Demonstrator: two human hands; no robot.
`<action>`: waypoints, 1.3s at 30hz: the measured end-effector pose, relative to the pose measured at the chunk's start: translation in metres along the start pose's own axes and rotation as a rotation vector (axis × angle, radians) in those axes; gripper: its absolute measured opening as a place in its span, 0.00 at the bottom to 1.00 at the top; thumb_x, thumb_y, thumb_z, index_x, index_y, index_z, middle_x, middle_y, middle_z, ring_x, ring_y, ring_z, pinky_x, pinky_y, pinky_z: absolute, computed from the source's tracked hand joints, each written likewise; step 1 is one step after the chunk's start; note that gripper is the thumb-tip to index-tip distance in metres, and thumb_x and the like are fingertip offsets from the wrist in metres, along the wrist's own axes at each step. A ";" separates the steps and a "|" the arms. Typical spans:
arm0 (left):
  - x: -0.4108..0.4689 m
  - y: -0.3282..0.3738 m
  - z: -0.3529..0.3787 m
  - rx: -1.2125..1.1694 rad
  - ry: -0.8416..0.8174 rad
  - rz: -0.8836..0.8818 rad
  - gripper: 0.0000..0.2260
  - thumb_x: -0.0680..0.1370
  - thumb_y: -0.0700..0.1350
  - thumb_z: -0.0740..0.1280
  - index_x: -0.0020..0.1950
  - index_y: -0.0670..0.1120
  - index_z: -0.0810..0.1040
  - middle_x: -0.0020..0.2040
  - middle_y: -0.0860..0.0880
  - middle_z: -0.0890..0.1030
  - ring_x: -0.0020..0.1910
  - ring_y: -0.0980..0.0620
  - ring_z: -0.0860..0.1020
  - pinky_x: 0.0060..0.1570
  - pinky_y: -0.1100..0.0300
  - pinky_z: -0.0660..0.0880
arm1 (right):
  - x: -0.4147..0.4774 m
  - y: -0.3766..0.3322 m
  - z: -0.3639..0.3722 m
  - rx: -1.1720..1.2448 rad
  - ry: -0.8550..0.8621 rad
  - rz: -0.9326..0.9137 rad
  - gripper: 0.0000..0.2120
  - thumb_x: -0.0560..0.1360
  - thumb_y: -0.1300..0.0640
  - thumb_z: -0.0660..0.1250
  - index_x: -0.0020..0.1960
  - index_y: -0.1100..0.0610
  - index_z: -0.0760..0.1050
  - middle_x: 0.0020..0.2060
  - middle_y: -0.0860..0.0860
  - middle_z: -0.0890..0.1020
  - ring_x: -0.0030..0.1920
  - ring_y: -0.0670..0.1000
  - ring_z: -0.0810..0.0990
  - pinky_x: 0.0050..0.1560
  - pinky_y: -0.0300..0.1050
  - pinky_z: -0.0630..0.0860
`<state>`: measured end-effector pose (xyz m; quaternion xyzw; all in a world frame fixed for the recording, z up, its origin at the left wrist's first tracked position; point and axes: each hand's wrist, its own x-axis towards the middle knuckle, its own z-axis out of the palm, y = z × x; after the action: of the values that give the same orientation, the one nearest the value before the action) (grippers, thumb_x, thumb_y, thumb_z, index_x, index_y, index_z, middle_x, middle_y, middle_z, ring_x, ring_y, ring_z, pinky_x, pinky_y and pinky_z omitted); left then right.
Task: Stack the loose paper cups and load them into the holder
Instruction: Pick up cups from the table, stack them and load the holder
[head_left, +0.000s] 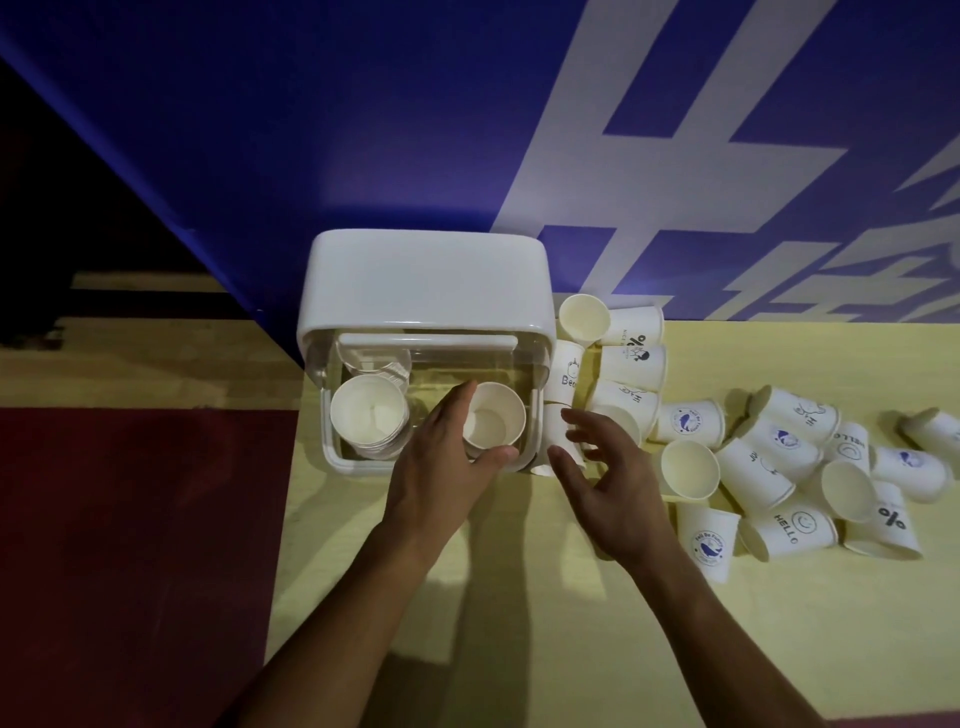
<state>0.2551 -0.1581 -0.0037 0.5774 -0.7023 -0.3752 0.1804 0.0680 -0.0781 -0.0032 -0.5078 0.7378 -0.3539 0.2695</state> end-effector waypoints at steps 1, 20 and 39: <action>0.000 0.000 0.000 -0.002 0.002 -0.004 0.38 0.74 0.57 0.77 0.80 0.52 0.64 0.76 0.51 0.73 0.73 0.51 0.71 0.68 0.56 0.71 | 0.001 0.000 0.001 -0.002 -0.003 0.000 0.20 0.77 0.54 0.74 0.68 0.52 0.78 0.60 0.44 0.82 0.57 0.38 0.80 0.57 0.31 0.75; -0.049 0.061 -0.003 -0.032 0.067 0.248 0.24 0.77 0.56 0.73 0.70 0.50 0.74 0.66 0.50 0.79 0.62 0.51 0.78 0.55 0.60 0.74 | -0.018 -0.003 -0.065 0.027 0.087 0.096 0.21 0.78 0.49 0.72 0.71 0.48 0.76 0.57 0.40 0.83 0.58 0.39 0.80 0.58 0.38 0.77; 0.031 0.346 0.351 0.449 -0.568 0.747 0.27 0.79 0.56 0.67 0.76 0.51 0.66 0.73 0.53 0.68 0.68 0.48 0.71 0.61 0.50 0.73 | -0.098 0.201 -0.363 0.079 0.491 0.441 0.14 0.80 0.53 0.71 0.64 0.42 0.78 0.53 0.37 0.85 0.55 0.37 0.82 0.53 0.36 0.77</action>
<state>-0.2282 -0.0573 0.0156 0.1869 -0.9450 -0.2674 -0.0240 -0.2860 0.1511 0.0604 -0.2246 0.8585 -0.4272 0.1733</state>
